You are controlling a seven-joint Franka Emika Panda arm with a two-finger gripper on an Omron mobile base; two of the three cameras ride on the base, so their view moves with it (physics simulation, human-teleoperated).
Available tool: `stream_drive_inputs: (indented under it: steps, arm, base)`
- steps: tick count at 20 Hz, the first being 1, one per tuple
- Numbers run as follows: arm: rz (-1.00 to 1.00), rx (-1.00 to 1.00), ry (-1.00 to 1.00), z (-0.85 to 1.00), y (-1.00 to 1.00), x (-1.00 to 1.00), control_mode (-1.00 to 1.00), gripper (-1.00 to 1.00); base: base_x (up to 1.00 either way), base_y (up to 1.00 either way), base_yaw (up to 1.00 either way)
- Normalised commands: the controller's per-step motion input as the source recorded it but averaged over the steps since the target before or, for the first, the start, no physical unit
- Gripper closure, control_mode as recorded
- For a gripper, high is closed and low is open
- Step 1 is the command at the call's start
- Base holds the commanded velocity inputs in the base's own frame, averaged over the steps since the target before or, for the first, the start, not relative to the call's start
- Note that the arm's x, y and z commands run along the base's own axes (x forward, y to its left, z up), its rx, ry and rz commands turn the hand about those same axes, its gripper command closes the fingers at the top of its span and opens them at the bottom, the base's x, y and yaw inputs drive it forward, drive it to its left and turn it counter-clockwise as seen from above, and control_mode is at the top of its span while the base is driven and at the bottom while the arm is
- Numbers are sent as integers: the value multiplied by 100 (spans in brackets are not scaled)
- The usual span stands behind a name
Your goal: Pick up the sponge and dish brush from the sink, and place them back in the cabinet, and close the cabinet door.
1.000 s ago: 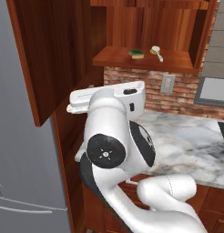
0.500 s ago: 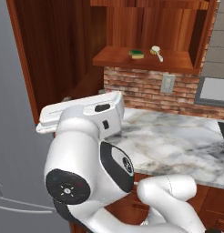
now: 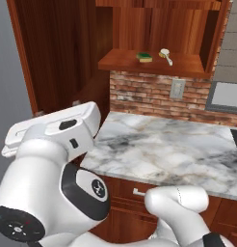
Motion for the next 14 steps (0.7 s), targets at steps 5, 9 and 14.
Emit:
stream_drive_inputs:
  steps: [5,9,14]
  arm:
    - [0,-7,-5,-1,61,0,-100,-100]
    - [0,-7,-10,-7,59,0,-100,-100]
    - [0,-4,-11,-7,49,2,-100,-100]
  base:
    - [0,0,0]
    - [0,0,0]
    - [0,0,0]
